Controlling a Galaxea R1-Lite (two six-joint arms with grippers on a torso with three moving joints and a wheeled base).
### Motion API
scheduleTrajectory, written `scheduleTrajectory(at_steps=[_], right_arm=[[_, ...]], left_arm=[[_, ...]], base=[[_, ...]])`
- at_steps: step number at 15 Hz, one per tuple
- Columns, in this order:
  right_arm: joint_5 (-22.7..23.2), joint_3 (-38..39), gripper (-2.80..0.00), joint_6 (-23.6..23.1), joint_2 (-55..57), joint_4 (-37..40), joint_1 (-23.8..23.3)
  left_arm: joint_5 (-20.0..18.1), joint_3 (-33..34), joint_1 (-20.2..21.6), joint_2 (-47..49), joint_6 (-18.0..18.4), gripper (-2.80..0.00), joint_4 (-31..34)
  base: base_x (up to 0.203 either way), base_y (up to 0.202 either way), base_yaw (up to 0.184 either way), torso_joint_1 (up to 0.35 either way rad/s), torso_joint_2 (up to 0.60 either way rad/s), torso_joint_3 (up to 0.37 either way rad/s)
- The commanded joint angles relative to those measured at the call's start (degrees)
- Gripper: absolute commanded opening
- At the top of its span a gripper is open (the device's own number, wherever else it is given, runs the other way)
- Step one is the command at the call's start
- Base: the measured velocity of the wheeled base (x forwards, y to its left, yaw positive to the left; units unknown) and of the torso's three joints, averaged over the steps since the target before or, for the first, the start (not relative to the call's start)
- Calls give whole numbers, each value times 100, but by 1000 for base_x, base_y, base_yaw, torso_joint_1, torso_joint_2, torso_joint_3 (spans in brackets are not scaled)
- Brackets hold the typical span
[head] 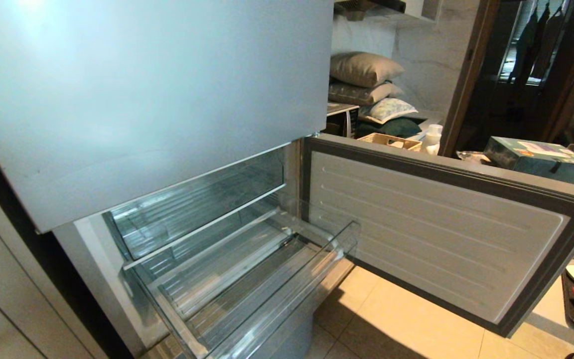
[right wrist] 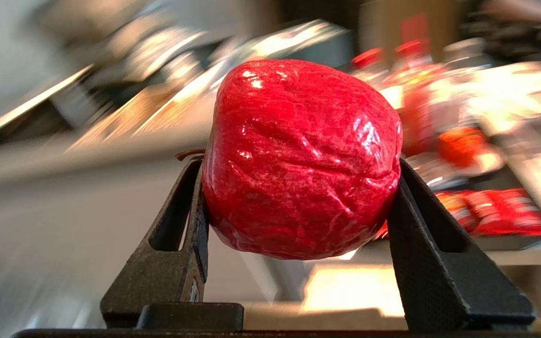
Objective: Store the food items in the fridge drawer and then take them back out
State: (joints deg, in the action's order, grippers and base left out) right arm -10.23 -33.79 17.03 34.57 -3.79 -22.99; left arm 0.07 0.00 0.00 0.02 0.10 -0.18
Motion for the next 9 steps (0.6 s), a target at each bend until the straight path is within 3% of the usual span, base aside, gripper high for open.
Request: scheduleTrajectory(at_steps=[1,5,9], right_arm=[[36,-350,-280,68,1647,-767,-903],[257,-529,-280,71,3608,-2052,-1824],[957,-758,-280,66,5208,-2633,-2551]], left_arm=[[1,9,0,6,-1,-280,1],[1,9,0,6,-1,-280,1],[1,9,0,6,-1,-280,1]], base=[[0,0,0,0,0,0],[0,0,0,0,0,0],[0,0,0,0,0,0]])
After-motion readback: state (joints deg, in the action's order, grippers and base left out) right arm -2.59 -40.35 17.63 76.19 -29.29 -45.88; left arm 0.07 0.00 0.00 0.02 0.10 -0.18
